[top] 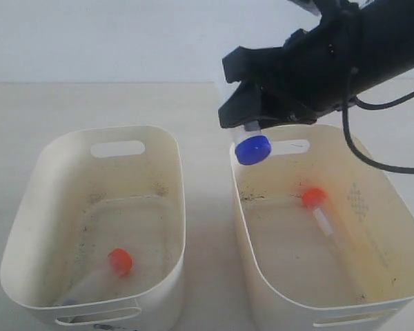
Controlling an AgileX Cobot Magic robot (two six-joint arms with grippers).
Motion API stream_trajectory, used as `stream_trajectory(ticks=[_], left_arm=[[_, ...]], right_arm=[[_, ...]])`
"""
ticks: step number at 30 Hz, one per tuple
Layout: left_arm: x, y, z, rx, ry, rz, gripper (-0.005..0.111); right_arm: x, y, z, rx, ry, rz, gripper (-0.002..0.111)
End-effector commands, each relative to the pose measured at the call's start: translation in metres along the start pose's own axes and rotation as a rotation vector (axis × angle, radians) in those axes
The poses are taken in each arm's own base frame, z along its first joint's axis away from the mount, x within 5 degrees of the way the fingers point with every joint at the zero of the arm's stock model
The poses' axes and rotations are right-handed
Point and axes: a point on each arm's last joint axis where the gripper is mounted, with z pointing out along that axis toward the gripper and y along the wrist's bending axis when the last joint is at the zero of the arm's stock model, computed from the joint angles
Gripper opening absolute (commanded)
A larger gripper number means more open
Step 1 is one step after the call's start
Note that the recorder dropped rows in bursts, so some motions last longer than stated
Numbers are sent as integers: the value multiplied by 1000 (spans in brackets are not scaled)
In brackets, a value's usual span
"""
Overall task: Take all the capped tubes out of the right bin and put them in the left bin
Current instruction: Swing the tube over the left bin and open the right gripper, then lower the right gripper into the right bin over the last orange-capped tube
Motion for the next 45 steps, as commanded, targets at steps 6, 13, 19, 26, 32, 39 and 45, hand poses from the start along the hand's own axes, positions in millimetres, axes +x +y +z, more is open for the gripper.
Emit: stream_trajectory(ticks=[6, 13, 19, 26, 32, 39, 45], left_arm=[[-2, 0, -1, 2, -14, -5, 4], [-2, 0, -1, 2, -14, -5, 4], [-2, 0, -1, 2, -14, -5, 4], [-2, 0, -1, 2, -14, -5, 4], [-2, 0, -1, 2, -14, -5, 4], [-2, 0, -1, 2, -14, -5, 4], [-2, 0, -1, 2, -14, -5, 4]], right_arm=[[3, 44, 29, -118, -82, -271, 26], [6, 51, 52, -88, -101, -239, 20], [-7, 42, 14, -44, -203, -261, 1], [3, 18, -8, 202, -75, -215, 1], [13, -9, -23, 611, 74, -116, 1], [23, -8, -30, 766, 203, -92, 0], [31, -28, -3, 878, 407, -76, 0]])
